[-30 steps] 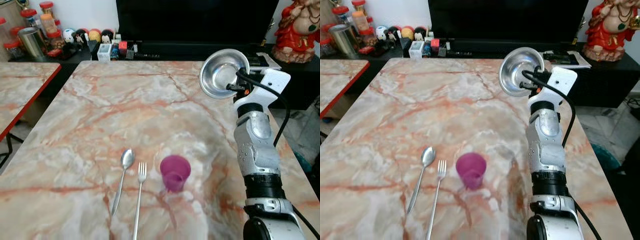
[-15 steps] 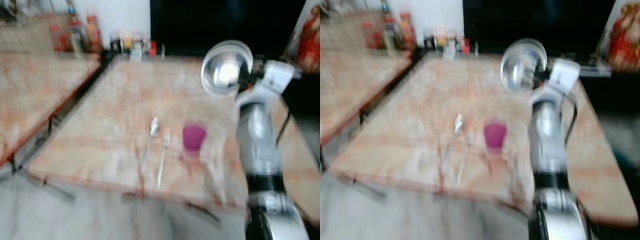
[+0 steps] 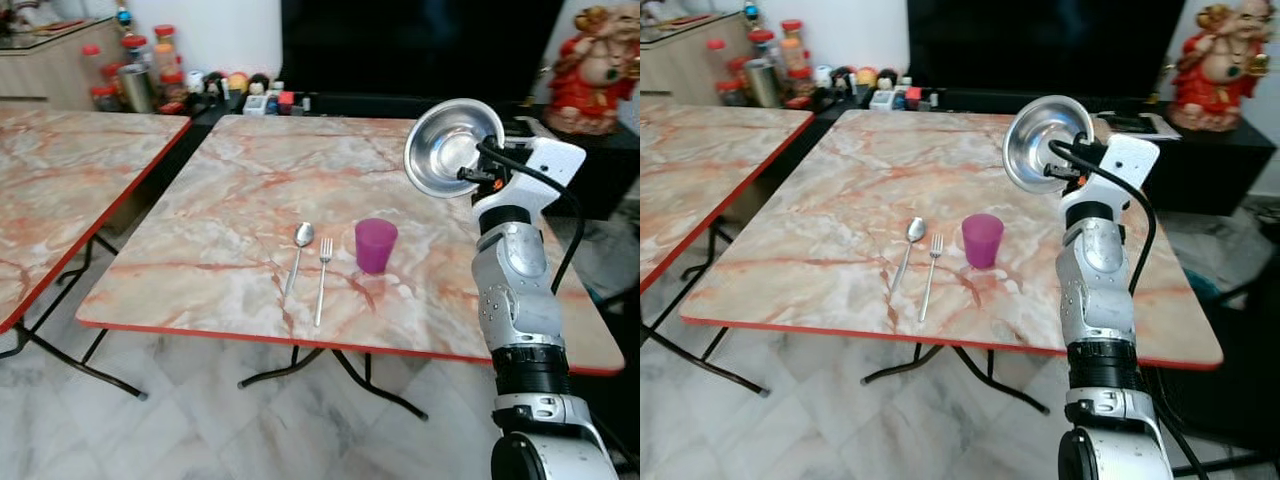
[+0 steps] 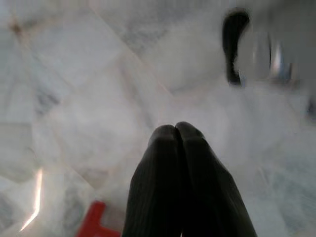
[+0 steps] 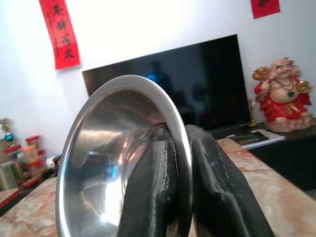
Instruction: Setting the table
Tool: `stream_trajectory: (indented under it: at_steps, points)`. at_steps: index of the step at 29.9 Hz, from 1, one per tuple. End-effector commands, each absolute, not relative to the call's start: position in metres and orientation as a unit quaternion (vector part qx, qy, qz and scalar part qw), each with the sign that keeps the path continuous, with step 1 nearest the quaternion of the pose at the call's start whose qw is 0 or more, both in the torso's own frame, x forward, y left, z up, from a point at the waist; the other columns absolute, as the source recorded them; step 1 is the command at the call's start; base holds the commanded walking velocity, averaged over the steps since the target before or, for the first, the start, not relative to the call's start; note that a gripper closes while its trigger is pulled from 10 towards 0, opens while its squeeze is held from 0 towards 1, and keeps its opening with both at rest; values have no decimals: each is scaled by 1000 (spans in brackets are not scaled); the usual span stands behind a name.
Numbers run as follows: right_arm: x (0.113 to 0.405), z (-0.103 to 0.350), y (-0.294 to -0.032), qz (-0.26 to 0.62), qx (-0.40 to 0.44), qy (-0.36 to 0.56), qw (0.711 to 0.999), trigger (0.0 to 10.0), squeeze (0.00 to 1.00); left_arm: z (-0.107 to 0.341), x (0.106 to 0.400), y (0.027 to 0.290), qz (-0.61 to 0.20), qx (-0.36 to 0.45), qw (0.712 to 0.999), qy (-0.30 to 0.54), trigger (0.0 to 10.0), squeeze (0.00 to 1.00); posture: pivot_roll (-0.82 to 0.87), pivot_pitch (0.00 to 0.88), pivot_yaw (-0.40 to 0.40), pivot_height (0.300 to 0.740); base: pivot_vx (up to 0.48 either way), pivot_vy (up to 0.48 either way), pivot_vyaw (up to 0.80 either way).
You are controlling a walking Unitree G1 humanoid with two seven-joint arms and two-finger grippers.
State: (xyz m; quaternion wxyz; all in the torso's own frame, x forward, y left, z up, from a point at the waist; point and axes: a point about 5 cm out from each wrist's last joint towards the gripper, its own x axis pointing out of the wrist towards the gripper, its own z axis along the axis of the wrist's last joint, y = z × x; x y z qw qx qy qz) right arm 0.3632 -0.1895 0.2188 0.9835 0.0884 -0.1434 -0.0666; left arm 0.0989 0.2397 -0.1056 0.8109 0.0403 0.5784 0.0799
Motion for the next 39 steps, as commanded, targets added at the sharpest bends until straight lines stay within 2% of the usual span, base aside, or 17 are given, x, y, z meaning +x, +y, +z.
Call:
stream_trajectory:
  at_steps: [1, 14, 21, 31, 36, 39]
  points:
    - [365, 224, -179, -51, 90, -149, 983, 10000, 0, -108, 91, 239, 84, 36, 805, 587, 10000, 0, -108, 32, 6, 740, 0, 480, 0]
    - [358, 213, -189, -71, 69, -139, 985, 10000, 0, -107, 91, 240, 82, 40, 804, 587, 10000, 0, -110, 35, 10, 740, 0, 480, 0]
    - [341, 206, -190, -71, 46, -157, 984, 10000, 0, -108, 91, 240, 79, 42, 804, 588, 10000, 0, -119, 41, 11, 740, 0, 480, 0]
    - [305, 158, -173, -29, 17, -96, 995, 10000, 0, -108, 89, 240, 76, 43, 802, 590, 10000, 0, -129, 40, 4, 740, 0, 480, 0]
    - [297, 141, -175, -31, 15, -69, 997, 10000, 0, -108, 89, 239, 76, 44, 802, 590, 10000, 0, -127, 33, 1, 740, 0, 480, 0]
    - [288, 110, -185, -45, 7, -14, 999, 10000, 0, -108, 89, 239, 76, 44, 803, 590, 10000, 0, -131, 27, 1, 740, 0, 480, 0]
